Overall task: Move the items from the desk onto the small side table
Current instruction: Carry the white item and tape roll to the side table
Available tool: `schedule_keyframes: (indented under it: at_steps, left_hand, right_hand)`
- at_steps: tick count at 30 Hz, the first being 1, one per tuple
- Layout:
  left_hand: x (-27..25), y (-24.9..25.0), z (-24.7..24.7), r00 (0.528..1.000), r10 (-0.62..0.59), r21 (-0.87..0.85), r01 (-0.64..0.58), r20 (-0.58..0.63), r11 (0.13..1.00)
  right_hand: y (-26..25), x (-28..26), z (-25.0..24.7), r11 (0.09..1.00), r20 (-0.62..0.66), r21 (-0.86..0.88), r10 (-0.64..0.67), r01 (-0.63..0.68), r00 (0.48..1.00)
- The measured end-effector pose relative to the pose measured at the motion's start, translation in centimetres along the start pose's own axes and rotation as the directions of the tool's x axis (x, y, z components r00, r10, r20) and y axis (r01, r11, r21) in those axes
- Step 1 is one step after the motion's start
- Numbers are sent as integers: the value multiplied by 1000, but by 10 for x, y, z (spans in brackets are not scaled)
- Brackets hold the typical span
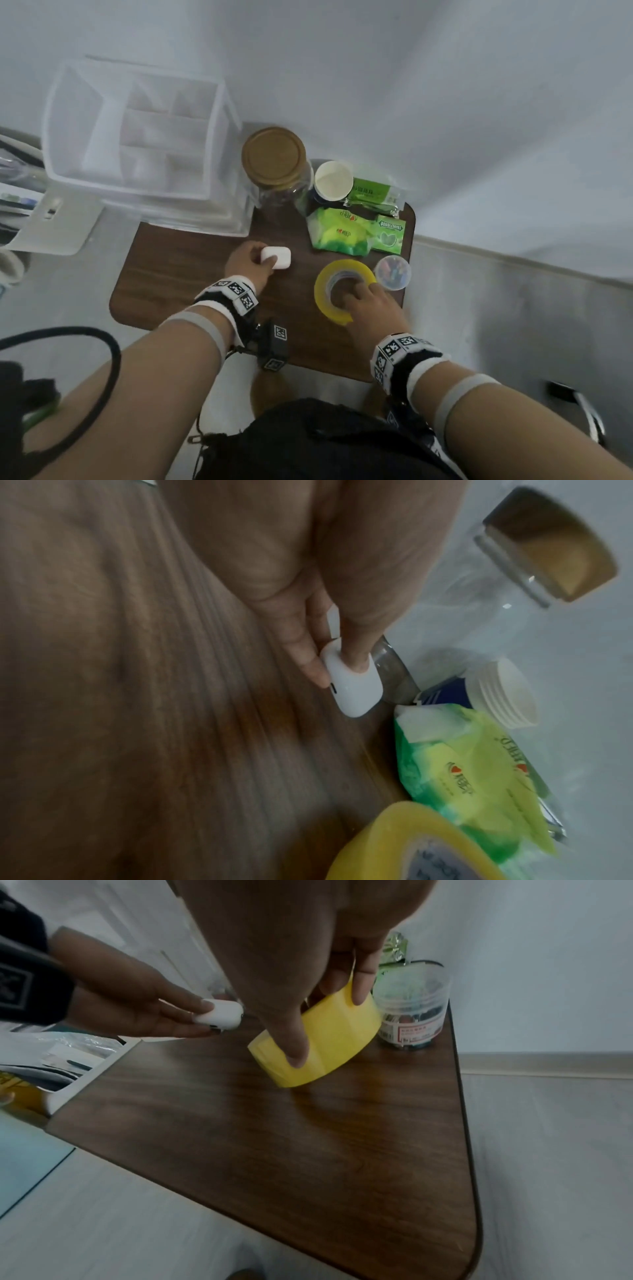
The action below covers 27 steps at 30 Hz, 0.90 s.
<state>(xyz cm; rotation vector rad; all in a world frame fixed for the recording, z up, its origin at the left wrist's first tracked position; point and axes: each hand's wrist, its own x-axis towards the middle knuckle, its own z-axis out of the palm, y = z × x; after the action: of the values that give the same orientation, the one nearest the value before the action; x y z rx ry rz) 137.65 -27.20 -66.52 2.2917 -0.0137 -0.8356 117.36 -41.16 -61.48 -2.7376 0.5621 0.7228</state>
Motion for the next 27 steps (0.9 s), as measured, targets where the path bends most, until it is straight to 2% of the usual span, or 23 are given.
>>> schedule_keyframes:
  at_steps: [3, 6, 11, 14, 17, 21, 24, 27]
  left_hand:
    - [23, -2, 14, 1000, 21, 0, -21, 5, 1000]
    - [35, 2, 19, 999, 10, 50, -8, -41, 999]
    - [45, 9, 20, 994, 12, 129, 2, -105, 992]
    - [43, 16, 21, 993, 37, 168, -18, -111, 986]
    - [36, 21, 19, 991, 19, 126, -2, -135, 992]
    - [-4, 35, -11, 991, -24, 51, 31, -132, 998]
    - [-48, 53, -57, 991, -69, -38, 66, -112, 997]
    - [-99, 76, -117, 993, -113, -190, 104, -36, 976]
  right_hand:
    - [7, 11, 15, 999, 1, -45, 10, -9, 1000]
    - [10, 19, 24, 997, 10, -70, 30, -30, 999]
    - [11, 28, 27, 999, 30, -20, -29, 30, 999]
    - [9, 26, 21, 999, -5, 26, -29, 29, 1000]
    - [9, 20, 9, 997, -31, 67, -21, 23, 999]
    - [7, 2, -34, 996, -5, 81, -24, 24, 1000]
    - [-10, -22, -98, 997, 21, 55, -55, 54, 998]
    - [-39, -46, -179, 992, 29, 31, -124, 123, 992]
